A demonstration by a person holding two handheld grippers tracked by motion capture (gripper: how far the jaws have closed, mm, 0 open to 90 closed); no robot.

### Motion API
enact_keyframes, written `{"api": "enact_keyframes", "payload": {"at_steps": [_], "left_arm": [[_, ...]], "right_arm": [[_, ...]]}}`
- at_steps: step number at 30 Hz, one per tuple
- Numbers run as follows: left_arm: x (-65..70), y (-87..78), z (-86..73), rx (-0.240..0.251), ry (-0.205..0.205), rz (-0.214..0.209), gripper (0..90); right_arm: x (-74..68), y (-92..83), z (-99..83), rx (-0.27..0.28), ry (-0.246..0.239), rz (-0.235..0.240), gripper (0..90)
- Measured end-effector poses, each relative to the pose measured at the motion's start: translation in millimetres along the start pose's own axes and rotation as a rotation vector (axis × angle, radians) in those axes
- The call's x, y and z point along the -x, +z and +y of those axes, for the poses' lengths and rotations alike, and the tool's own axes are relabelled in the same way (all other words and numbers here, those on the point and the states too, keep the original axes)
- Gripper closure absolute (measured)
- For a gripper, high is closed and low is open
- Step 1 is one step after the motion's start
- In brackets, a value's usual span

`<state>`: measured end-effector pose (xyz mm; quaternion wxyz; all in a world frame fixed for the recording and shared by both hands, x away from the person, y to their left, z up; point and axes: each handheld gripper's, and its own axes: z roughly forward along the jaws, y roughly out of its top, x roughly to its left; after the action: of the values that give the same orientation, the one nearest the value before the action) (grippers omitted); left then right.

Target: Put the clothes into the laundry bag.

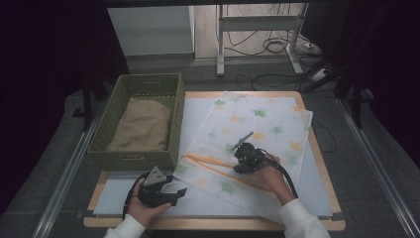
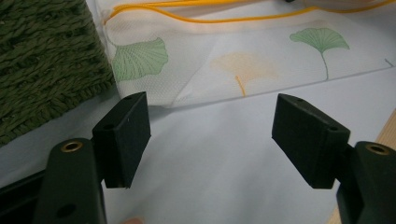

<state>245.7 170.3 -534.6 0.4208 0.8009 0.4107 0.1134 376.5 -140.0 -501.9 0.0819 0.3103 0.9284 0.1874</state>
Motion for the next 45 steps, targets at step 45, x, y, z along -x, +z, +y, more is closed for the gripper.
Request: {"api": "enact_keyframes", "payload": {"at_steps": [45], "left_arm": [[-0.7,-0.6,0.2,0.007,-0.007,-0.001,27.2]], "right_arm": [[19.4,-43.0,3.3,0.138,0.045,0.041,86.4]]}}
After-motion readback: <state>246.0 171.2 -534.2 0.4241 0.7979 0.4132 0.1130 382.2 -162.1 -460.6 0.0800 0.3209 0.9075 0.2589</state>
